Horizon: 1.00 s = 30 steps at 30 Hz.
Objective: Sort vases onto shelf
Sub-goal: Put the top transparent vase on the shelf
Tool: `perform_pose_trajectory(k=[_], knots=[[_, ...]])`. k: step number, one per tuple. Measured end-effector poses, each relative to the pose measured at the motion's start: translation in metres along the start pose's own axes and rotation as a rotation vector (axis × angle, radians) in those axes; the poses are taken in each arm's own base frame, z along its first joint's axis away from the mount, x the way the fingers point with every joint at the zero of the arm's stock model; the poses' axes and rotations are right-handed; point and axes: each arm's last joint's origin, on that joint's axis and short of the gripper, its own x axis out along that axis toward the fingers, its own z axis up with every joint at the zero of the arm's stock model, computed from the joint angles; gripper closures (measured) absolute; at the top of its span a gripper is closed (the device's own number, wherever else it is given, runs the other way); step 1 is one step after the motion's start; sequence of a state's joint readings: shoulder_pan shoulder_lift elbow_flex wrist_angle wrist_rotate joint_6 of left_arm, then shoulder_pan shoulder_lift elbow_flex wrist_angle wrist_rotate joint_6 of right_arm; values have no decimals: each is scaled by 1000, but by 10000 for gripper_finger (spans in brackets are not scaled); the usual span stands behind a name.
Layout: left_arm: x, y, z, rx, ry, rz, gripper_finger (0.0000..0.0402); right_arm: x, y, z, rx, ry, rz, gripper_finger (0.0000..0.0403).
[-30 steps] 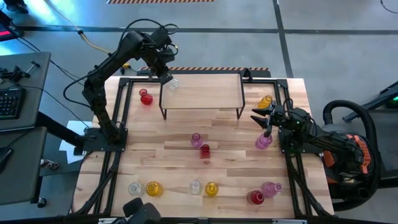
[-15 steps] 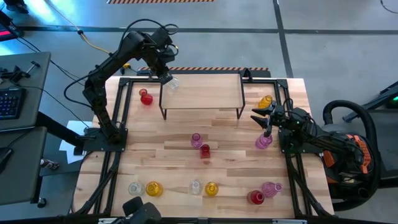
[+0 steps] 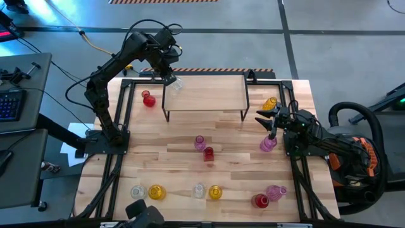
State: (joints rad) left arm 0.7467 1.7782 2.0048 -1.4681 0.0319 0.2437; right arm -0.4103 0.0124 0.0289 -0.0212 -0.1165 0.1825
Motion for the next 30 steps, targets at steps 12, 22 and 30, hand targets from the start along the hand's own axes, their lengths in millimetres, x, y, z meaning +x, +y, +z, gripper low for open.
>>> perform_pose_trajectory(k=[12,22,30], knots=[[0,0,-1,-6,13,-1,302,0,0,0,0,0,1,242],[-5,1,0,-3,-9,6,300,0,0,0,0,0,3,242],[-13,2,1,0,-38,29,300,0,0,0,0,0,5,242]])
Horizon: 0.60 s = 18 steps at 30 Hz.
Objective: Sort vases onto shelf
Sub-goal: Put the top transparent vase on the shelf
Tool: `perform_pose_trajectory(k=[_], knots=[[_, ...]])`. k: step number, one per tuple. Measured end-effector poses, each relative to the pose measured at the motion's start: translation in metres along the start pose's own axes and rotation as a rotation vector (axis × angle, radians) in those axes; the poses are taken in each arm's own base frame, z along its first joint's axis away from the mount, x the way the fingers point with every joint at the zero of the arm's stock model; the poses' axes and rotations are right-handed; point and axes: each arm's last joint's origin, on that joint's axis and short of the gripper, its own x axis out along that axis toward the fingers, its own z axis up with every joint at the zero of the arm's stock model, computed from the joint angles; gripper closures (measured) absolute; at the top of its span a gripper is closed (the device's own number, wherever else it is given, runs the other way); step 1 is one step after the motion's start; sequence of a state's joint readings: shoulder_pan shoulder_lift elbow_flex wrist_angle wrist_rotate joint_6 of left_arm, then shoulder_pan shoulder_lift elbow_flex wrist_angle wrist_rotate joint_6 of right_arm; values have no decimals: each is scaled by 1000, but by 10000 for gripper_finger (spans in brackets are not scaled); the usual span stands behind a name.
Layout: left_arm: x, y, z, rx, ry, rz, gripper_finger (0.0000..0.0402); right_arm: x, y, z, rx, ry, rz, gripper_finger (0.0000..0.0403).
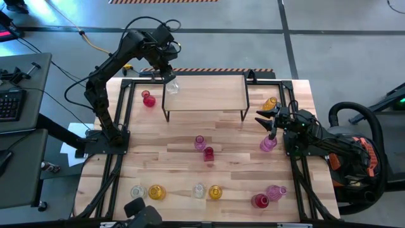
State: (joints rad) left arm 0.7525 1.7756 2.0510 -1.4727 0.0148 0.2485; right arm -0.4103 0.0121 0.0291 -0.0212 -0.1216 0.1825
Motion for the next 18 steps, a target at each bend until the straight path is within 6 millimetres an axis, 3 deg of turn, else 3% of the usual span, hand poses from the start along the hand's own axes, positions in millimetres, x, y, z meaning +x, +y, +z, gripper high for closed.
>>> perform_pose_trajectory(k=[18], knots=[[0,2,8,10,-84,27,300,0,0,0,0,0,-1,242]])
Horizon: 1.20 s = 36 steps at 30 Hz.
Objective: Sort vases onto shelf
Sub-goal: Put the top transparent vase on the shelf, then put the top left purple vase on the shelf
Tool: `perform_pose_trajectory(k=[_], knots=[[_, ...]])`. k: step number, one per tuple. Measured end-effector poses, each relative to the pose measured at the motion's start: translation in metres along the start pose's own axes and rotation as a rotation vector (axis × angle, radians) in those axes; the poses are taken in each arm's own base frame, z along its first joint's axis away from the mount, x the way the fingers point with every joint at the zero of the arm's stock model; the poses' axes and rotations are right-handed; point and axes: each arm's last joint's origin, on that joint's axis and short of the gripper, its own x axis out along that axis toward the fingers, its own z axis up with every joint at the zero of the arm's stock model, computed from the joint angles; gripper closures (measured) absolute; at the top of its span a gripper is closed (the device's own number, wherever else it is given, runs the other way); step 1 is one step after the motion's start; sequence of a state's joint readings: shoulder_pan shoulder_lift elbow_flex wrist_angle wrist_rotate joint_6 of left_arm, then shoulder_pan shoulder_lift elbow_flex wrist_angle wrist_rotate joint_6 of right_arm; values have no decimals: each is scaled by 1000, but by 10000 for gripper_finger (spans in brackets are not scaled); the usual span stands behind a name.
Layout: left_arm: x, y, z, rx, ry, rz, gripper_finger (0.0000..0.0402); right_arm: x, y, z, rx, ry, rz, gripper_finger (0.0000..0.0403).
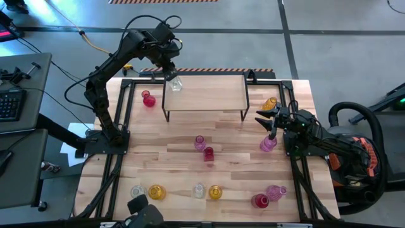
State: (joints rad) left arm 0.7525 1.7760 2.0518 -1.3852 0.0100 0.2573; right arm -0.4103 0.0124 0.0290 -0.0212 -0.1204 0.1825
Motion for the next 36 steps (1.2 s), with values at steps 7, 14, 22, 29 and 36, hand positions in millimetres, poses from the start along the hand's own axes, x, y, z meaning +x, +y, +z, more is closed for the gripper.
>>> perform_pose_trajectory(k=[7,14,22,29,36], knots=[[0,0,0,-13,2,3,300,0,0,0,0,-1,-5,242],[-3,0,-1,-18,-1,10,300,0,0,0,0,-1,-4,242],[-38,-1,-7,-19,-72,67,300,0,0,0,0,-1,-4,242],[-70,-9,-31,-102,-98,75,300,0,0,0,0,-1,-3,242],[-77,-25,-77,-153,-262,107,300,0,0,0,0,0,-3,242]])
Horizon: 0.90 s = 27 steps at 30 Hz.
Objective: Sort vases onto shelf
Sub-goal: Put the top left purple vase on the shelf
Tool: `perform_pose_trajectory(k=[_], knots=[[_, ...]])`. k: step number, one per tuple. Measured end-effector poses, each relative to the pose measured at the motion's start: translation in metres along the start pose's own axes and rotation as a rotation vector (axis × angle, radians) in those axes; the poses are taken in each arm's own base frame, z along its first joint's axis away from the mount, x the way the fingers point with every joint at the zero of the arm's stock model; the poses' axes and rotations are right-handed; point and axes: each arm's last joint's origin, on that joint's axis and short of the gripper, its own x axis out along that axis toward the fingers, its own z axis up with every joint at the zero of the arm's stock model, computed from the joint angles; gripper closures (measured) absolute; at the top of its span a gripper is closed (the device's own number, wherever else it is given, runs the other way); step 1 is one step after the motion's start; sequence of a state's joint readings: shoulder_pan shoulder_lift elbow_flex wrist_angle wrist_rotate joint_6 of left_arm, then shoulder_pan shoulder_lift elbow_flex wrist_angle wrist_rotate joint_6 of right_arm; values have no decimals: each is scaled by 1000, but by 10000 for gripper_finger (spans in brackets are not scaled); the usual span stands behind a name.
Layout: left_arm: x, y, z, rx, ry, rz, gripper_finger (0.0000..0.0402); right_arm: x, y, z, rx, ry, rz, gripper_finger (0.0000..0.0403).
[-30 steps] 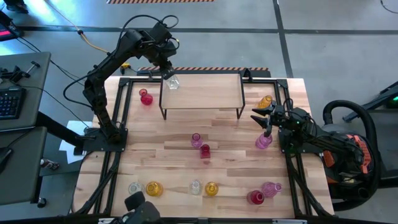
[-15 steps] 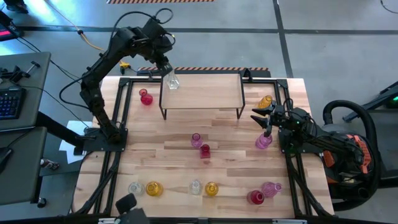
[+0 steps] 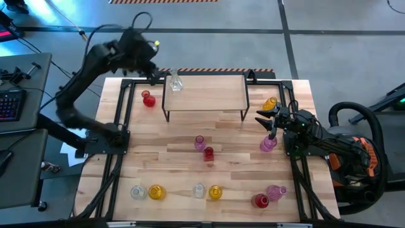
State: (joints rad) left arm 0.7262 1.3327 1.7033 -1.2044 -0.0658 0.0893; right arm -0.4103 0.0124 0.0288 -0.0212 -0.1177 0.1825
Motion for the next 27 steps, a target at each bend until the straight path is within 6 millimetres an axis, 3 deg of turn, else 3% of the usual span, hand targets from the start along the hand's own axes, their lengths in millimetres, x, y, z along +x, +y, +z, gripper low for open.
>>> perform_pose_trajectory(k=[6,13,20,27], knots=[[-5,-12,-56,-22,-216,-15,300,0,0,0,0,0,4,242],[3,-22,-114,-106,-428,-51,300,0,0,0,0,0,4,242],[15,-27,-146,-118,-563,-86,300,0,0,0,0,0,3,242],[39,-34,-184,-108,-592,-131,300,0,0,0,0,0,3,242]])
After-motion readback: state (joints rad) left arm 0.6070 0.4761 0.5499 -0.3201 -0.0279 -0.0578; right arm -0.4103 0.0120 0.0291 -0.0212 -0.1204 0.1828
